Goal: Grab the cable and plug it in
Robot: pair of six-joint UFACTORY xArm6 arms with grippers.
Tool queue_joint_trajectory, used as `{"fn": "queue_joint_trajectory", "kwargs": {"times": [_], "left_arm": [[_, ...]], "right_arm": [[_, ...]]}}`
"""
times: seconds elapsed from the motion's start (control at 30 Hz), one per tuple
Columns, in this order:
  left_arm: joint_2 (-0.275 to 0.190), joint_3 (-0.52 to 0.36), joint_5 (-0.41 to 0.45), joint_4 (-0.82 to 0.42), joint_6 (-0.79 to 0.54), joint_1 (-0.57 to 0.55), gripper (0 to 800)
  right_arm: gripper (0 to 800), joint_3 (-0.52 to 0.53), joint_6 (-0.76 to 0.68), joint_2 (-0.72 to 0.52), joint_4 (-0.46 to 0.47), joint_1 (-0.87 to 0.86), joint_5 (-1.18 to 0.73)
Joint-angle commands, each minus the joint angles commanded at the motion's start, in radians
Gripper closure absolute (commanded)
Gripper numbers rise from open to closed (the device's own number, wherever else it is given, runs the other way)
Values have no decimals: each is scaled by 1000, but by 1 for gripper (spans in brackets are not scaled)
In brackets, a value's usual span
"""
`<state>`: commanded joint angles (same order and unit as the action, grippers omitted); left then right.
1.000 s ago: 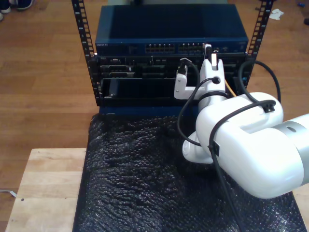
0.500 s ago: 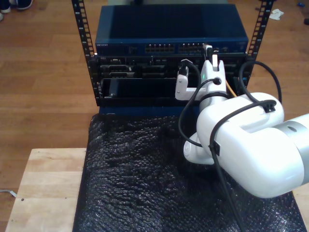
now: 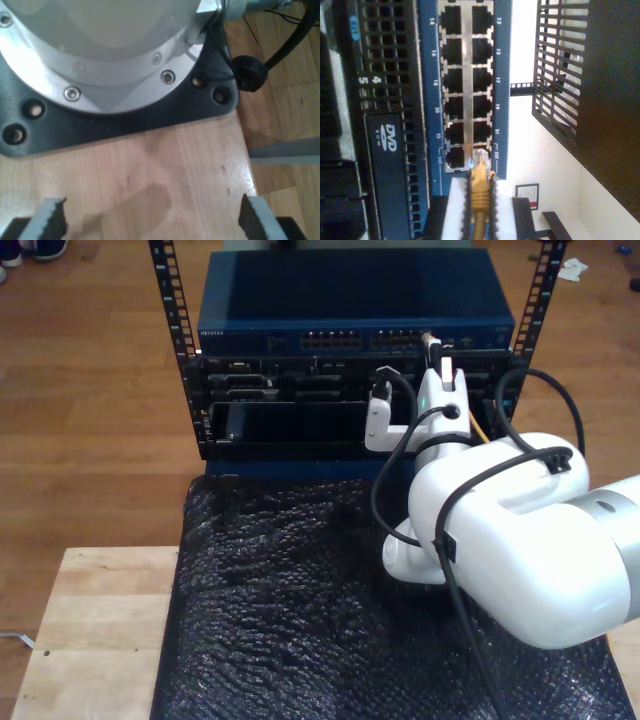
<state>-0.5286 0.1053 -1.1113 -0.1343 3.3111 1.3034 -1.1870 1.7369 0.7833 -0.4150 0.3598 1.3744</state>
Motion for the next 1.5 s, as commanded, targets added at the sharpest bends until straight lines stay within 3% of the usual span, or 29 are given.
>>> {"fn": "queue_joint_trajectory", "kwargs": {"times": [1.3,1.4,1.5], "left_arm": [[0,0,0,0,0,0,0],[0,0,0,0,0,0,0],[0,0,0,0,0,0,0]], "right_arm": [[800,-83,2,25,-5,5,-43],[730,-78,0,21,-3,3,-43],[585,-72,0,18,2,2,-44]]}}
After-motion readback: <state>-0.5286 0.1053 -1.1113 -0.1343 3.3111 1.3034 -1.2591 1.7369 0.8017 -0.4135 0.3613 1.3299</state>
